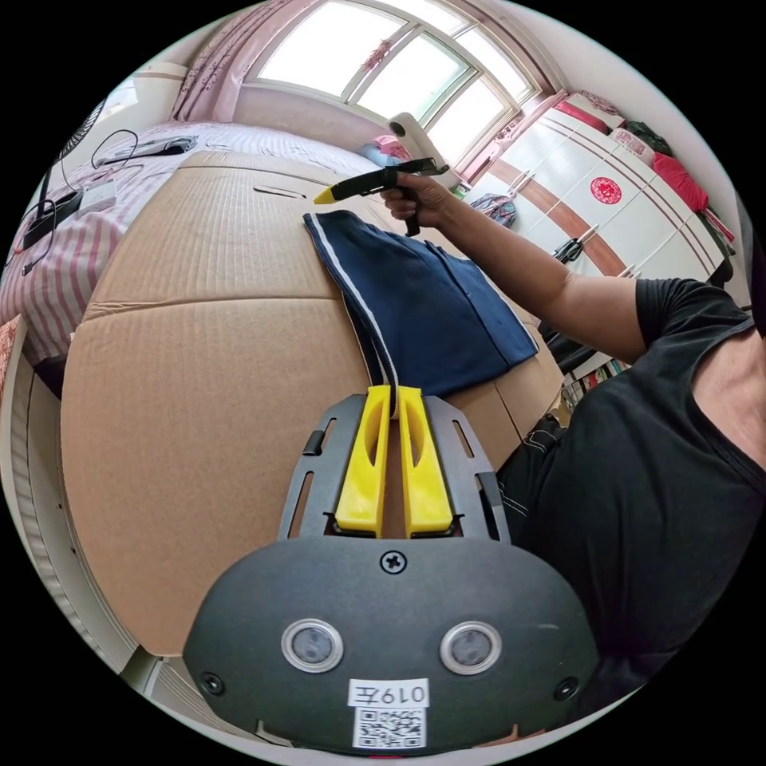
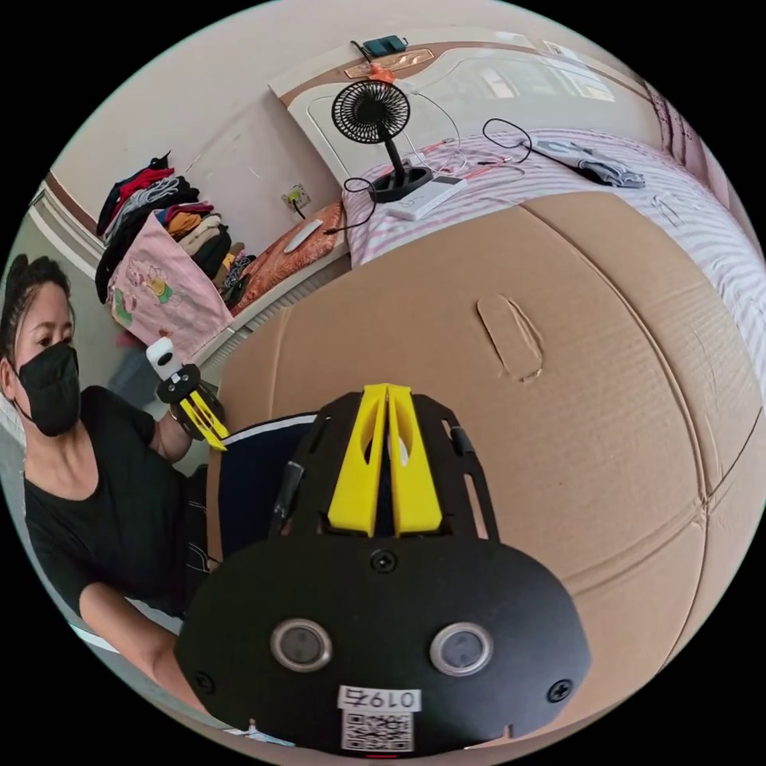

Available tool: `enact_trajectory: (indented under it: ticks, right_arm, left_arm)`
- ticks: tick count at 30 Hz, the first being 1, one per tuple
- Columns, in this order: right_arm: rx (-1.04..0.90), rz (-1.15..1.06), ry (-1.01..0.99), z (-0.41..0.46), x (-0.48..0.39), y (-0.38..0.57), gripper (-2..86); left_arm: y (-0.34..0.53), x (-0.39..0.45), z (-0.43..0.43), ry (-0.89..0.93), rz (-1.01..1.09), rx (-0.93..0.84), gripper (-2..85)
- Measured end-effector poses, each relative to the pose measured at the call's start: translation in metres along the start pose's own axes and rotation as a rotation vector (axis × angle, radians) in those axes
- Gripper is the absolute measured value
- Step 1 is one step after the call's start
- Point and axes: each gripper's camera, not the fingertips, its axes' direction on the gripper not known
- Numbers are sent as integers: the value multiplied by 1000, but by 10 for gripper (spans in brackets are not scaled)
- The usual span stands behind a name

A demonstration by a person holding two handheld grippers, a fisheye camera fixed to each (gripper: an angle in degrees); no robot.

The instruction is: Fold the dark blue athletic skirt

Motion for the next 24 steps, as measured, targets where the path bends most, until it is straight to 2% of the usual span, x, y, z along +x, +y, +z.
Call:
enact_trajectory:
  ticks: [3, 7, 11, 14, 17, 24]
  right_arm:
    - [-4, 34, -77, -11, 13, -1, 28]
    - [-122, 42, -95, -10, 14, -7, 65]
    - [-155, 13, -74, -27, 2, -5, 17]
    - [-107, -28, -59, -54, -11, -1, -3]
    - [-63, -50, -10, -85, -26, 5, -8]
    - [-96, -17, 71, -126, -42, 16, -9]
  left_arm:
    - [-4, -2, 1, -11, 9, -5, 13]
    - [-8, -7, 4, -19, 10, -7, 13]
    - [-11, -16, 9, -9, 2, -5, 12]
    - [-13, -21, 14, -4, -3, -8, 12]
    - [-15, -24, 18, -18, -3, -6, 12]
    - [-17, -43, 33, 4, -59, 7, 16]
